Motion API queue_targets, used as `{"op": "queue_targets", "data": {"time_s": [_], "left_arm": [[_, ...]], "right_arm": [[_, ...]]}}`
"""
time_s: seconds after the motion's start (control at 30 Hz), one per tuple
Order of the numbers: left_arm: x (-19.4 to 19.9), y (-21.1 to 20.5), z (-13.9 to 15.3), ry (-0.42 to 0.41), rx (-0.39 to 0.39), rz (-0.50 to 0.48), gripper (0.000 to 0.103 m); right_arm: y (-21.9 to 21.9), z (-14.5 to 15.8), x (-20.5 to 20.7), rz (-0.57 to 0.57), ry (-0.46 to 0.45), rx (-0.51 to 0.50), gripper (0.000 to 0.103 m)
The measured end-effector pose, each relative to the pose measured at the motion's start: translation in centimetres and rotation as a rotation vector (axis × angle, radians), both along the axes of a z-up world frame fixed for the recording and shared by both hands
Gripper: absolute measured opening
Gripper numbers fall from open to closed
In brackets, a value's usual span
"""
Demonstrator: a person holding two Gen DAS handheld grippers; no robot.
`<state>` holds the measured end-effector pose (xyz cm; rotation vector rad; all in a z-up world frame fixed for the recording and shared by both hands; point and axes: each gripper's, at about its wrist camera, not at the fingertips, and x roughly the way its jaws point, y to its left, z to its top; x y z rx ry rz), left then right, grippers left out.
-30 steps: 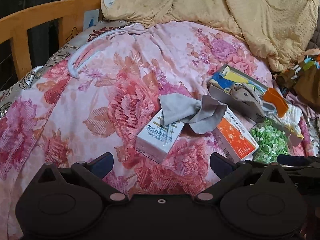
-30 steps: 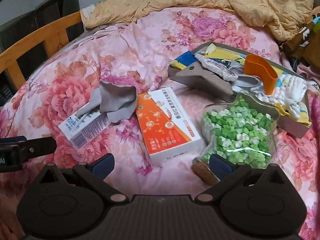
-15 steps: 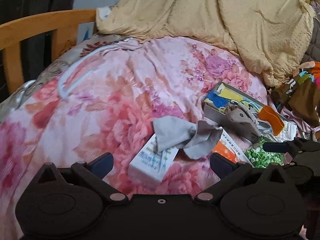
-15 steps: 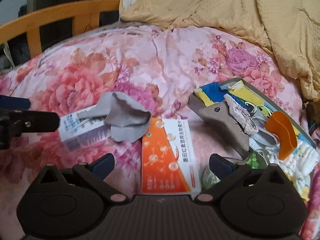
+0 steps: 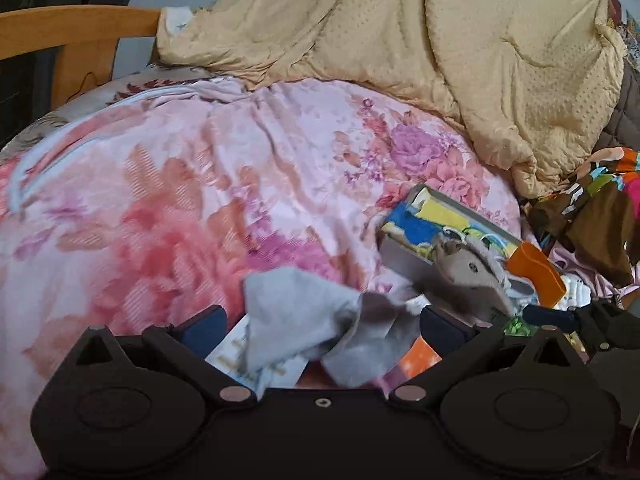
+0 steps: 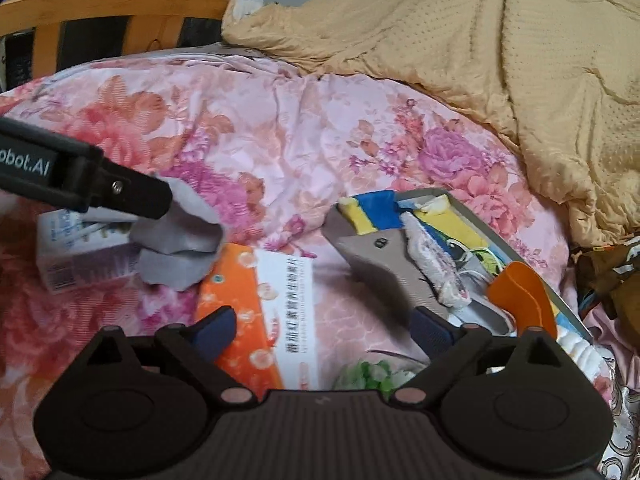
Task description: Organize soft objects
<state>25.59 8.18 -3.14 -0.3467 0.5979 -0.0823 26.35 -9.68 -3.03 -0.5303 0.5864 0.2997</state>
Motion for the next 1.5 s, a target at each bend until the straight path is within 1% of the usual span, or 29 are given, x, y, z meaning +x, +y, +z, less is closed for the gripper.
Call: {"op": "queue_targets", "data": {"time_s": [0.1,0.17,0.27,0.37,0.43,0.47,0.53,0.57,0.63,0.67,0.73,0.77,0.83,0.87,0.97,1.1,1.27,1.5], "left_arm": [[0.6,-0.6,-0.1,-0.008,-0.001,-0.013,0.102],[0.8,-1.1,-0.1,-0.023,-0.001,-0.027,0.1],[1.2,-2.0,-0.1,-0.042,0.025,-0.057,0.093],[1.5,-2.7,-0.4,-0.052,0.049,-0.07,0.083],[1.8,-2.9,-0.6,-0.049,0.056,-0.073,0.075],[1.9,-2.8,-0.7,-0.046,0.058,-0.076,0.073],[2.3,-2.8,-1.0,-0.041,0.063,-0.078,0.063],[2.4,-2.8,-1.1,-0.04,0.066,-0.08,0.061],[2.7,-2.9,-1.3,-0.04,0.072,-0.08,0.052],[2.8,-2.8,-1.4,-0.041,0.073,-0.079,0.049],[3.1,-2.8,-1.6,-0.041,0.075,-0.079,0.038],[3.3,-2.8,-1.7,-0.041,0.075,-0.079,0.037],[3.5,-2.7,-2.0,-0.044,0.074,-0.079,0.029],[3.6,-2.7,-2.1,-0.046,0.072,-0.079,0.028],[4.0,-2.6,-2.2,-0.06,0.057,-0.084,0.026],[4.8,-2.9,-2.4,-0.067,0.033,-0.102,0.022],[5.9,-3.6,-2.5,-0.069,0.018,-0.118,0.022],[7.0,-3.9,-3.1,-0.053,0.005,-0.129,0.022]], "right_arm": [[-0.5,-0.2,0.4,-0.017,-0.001,0.006,0.089],[-0.6,-0.3,0.6,-0.025,-0.007,0.006,0.086],[-0.8,-0.4,0.7,-0.033,-0.025,0.011,0.085],[-1.0,-0.2,0.7,-0.04,-0.032,0.032,0.085],[-1.1,0.1,0.7,-0.041,-0.046,0.048,0.084],[-1.2,0.2,0.7,-0.044,-0.055,0.059,0.084],[-1.5,0.5,0.8,-0.051,-0.075,0.083,0.083],[-1.6,0.7,1.0,-0.058,-0.086,0.097,0.082],[-1.8,1.0,1.3,-0.075,-0.106,0.123,0.08],[-1.9,1.2,1.5,-0.085,-0.118,0.139,0.079],[-2.1,1.5,1.8,-0.095,-0.141,0.168,0.078],[-2.2,1.7,1.9,-0.093,-0.153,0.181,0.077],[-2.0,1.7,2.0,-0.092,-0.166,0.183,0.074],[-1.9,1.7,2.1,-0.091,-0.167,0.18,0.072],[-1.8,1.7,2.2,-0.092,-0.161,0.188,0.071],[-2.2,1.9,2.4,-0.129,-0.189,0.203,0.068],[-2.7,1.9,3.2,-0.171,-0.21,0.204,0.064],[-2.4,1.3,4.5,-0.194,-0.212,0.148,0.06]]}}
